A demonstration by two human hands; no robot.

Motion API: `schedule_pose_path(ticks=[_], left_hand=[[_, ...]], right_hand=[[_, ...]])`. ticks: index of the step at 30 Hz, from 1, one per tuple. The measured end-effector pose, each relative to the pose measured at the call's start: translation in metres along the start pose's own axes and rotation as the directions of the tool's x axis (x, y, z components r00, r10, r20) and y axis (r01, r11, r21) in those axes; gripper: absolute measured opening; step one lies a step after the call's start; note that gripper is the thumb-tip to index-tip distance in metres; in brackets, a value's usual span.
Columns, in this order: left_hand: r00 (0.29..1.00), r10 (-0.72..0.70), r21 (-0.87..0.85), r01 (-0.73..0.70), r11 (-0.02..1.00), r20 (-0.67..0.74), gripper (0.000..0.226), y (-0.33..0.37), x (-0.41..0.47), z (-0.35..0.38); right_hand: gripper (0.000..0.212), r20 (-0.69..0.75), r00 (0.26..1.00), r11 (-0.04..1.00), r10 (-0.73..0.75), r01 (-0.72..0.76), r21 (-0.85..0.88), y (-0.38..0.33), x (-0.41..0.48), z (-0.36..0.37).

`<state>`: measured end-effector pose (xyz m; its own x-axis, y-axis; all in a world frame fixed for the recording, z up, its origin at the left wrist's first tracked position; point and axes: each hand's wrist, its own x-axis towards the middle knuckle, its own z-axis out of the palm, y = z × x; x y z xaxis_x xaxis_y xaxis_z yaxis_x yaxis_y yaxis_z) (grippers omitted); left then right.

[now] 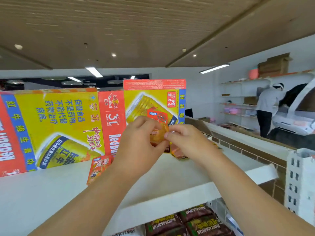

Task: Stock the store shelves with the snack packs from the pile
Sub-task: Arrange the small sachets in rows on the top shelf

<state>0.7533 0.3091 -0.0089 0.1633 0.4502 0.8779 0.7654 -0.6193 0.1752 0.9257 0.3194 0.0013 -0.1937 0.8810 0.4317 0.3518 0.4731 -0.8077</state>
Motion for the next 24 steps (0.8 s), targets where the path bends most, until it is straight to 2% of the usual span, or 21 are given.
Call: schedule_pose_path(ticks=[4, 8, 11, 13, 15, 18, 22, 24], left_hand=[[0.981, 0.114, -0.074, -0.104, 0.992, 0.158, 0.037, 0.005, 0.011, 0.024], [0.939, 0.228, -0.102, -0.208, 0.973, 0.258, 0.044, 0.016, 0.029, 0.041], [0.907, 0.287, -0.051, -0.285, 0.957, 0.308, 0.045, 0.024, 0.042, 0.050], [0.899, 0.275, 0.027, -0.302, 0.953, 0.341, 0.045, 0.021, 0.049, 0.058], [0.888, 0.218, 0.076, -0.270, 0.960, 0.404, 0.047, 0.013, 0.055, 0.068], [0.870, 0.121, 0.117, -0.199, 0.973, 0.477, 0.048, 0.000, 0.052, 0.084], [0.862, 0.069, 0.079, -0.126, 0.989, 0.502, 0.053, -0.004, 0.043, 0.099], [0.863, 0.053, 0.034, -0.081, 0.996, 0.502, 0.049, -0.001, 0.041, 0.102]], right_hand=[[0.019, -0.047, 0.999, 0.997, -0.012, 0.009, -0.079, 0.024, 0.016, -0.015], [0.023, -0.157, 0.987, 0.983, -0.021, -0.008, -0.181, 0.041, 0.025, -0.033], [0.016, -0.215, 0.975, 0.972, -0.057, 0.004, -0.236, 0.053, 0.030, -0.055], [0.018, -0.256, 0.964, 0.945, -0.065, -0.023, -0.327, 0.065, 0.032, -0.073], [0.018, -0.320, 0.946, 0.882, -0.043, -0.114, -0.457, 0.086, 0.038, -0.090], [0.036, -0.352, 0.934, 0.800, 0.067, -0.261, -0.540, 0.112, 0.042, -0.106], [0.045, -0.331, 0.923, 0.665, 0.198, -0.375, -0.646, 0.127, 0.049, -0.114], [0.046, -0.311, 0.913, 0.616, 0.264, -0.408, -0.674, 0.127, 0.055, -0.114]])
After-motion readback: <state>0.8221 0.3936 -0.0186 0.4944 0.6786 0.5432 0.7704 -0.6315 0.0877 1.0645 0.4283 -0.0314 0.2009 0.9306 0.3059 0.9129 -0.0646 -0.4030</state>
